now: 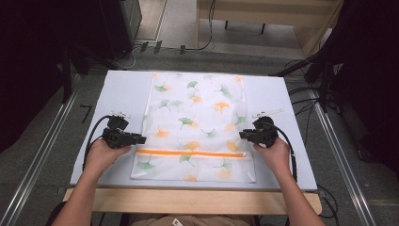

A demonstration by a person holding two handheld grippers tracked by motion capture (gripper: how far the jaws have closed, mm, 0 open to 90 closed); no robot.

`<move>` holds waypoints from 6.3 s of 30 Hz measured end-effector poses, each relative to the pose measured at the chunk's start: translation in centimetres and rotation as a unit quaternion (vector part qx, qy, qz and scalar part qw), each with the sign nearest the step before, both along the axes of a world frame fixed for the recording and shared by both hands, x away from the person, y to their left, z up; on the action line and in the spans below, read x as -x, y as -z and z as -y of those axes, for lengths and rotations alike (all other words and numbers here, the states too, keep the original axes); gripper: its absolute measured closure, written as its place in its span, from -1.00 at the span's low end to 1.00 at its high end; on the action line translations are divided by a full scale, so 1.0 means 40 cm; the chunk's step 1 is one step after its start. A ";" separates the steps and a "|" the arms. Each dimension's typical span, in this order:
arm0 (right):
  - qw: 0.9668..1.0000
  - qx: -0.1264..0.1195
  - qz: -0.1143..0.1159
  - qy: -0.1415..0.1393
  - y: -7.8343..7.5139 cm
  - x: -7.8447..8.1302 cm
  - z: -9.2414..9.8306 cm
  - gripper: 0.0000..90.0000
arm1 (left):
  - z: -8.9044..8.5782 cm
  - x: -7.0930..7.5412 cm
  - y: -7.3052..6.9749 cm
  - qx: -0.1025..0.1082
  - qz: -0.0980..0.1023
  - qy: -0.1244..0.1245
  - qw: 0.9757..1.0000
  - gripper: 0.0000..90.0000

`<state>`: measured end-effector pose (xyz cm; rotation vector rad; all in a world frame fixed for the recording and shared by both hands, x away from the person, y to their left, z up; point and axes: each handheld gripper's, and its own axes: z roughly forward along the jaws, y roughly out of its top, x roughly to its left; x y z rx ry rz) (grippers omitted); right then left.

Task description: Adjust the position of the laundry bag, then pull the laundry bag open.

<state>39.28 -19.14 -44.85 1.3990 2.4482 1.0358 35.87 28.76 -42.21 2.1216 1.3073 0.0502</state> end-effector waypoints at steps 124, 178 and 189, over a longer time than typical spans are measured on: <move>0.999 0.031 -0.023 -0.034 0.033 0.170 0.031 0.89 | 0.382 0.009 -0.001 0.041 0.050 0.198 0.978 0.01; 0.999 -0.010 -0.008 -0.044 -0.027 0.188 0.033 0.88 | 0.601 0.037 0.027 0.060 0.040 0.299 0.951 0.42; 0.998 -0.010 0.001 -0.054 -0.034 0.192 0.034 0.88 | 0.651 0.039 0.044 0.053 0.044 0.303 0.950 0.45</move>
